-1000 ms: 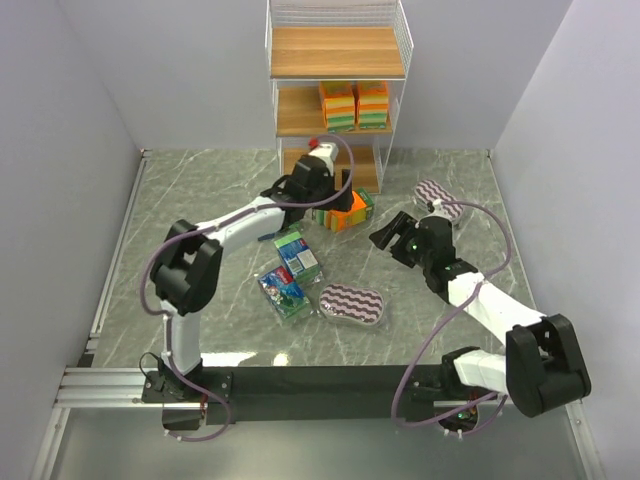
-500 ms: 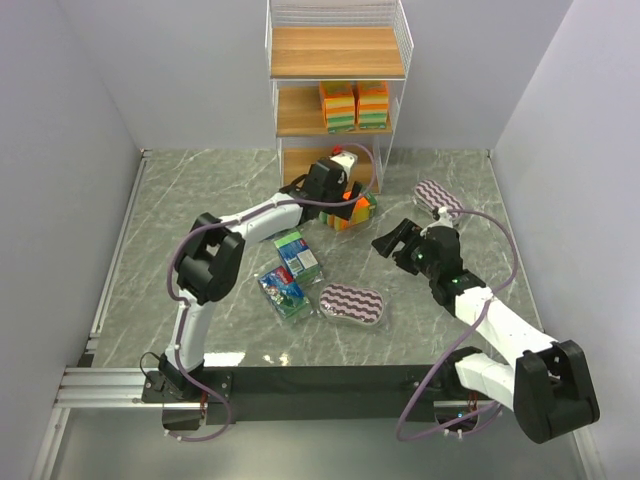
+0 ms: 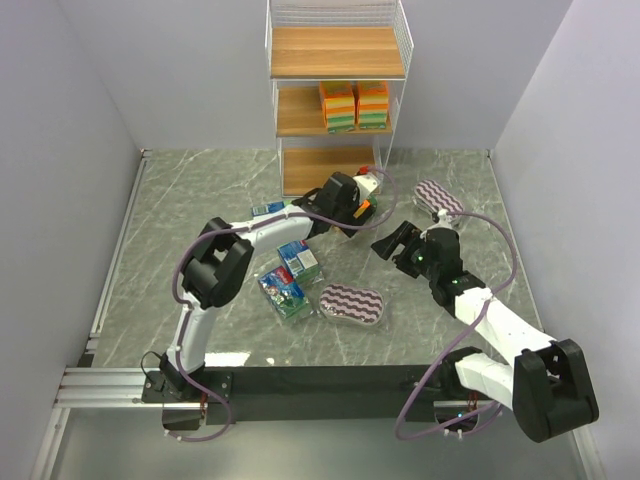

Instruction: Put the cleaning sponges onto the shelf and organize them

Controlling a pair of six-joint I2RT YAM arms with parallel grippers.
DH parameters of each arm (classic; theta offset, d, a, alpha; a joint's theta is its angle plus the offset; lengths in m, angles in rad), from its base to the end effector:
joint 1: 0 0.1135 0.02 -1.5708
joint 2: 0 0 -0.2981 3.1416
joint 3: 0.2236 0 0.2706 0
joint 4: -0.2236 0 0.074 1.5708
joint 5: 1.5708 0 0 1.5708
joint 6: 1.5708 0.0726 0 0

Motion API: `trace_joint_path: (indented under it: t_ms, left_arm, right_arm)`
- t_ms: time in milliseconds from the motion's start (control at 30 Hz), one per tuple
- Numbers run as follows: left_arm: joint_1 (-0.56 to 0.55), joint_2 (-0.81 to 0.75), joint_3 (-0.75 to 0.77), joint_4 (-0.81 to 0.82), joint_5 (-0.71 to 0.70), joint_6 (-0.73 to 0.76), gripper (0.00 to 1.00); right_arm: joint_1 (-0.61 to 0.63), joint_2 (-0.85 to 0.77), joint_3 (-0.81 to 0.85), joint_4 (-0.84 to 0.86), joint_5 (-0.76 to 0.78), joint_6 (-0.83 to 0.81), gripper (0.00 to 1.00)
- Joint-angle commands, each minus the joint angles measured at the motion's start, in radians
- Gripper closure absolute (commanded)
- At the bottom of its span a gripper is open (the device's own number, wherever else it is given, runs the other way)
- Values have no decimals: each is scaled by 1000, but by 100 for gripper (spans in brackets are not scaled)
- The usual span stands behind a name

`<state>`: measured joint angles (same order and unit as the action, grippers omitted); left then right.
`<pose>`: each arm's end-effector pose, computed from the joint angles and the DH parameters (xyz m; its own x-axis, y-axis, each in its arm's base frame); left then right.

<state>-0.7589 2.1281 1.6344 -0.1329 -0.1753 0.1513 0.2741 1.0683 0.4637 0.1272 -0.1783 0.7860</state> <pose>0.4124 -0.3736 0.2090 -0.3339 0.5212 -0.7854 0.6326 0.7416 0.2232 0.2437 0.0819 0.2073 -0.6083 0.5523 -0.5700 0.0175 0.7274 0.6860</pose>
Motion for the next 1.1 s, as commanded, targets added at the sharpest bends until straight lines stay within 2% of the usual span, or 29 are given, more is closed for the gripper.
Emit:
trace_joint_path:
  t_ms: [0,367,433,533,567,633,667,733,767,800,900,1067]
  left_arm:
    - [6,38,62,33,-35,93,1]
    - [7,127,156,23,-61,171,1]
    - [7,142,176,-10,-41,168,3]
    - [7,124,165,-19,20,143,15]
    - [6,119,166,-23,34,139,29]
    - [7,121,177,-52,40,134,41]
    - [7,124,186,-63,43,131,59]
    - [7,128,203,-101,48,111,78]
    - [7,128,206,-114,51,102,92]
    - [7,121,206,-122,65,75,97]
    - [7,78,185,-114,79,12,99]
    - [21,50,277,-195,186,-116,96]
  right_arm:
    - [-9,-22,-22,28,-6,6,14]
    - [-12,-19,-31,31,-21,15,13]
    - [-12,-19,-36,34,-21,19,13]
    - [-12,-22,-42,35,-16,22,13]
    - [-13,-22,-43,35,-16,24,13]
    - [-12,-21,-45,37,-18,25,13]
    - [-12,-19,-46,37,-18,25,13]
    - [-12,-15,-46,37,-18,25,13]
    - [-12,-16,-48,37,-18,27,13]
    - [-13,-14,-49,37,-18,27,13]
    - [-13,-24,-53,31,-13,25,13]
    - [-16,-45,-54,8,-4,12,13]
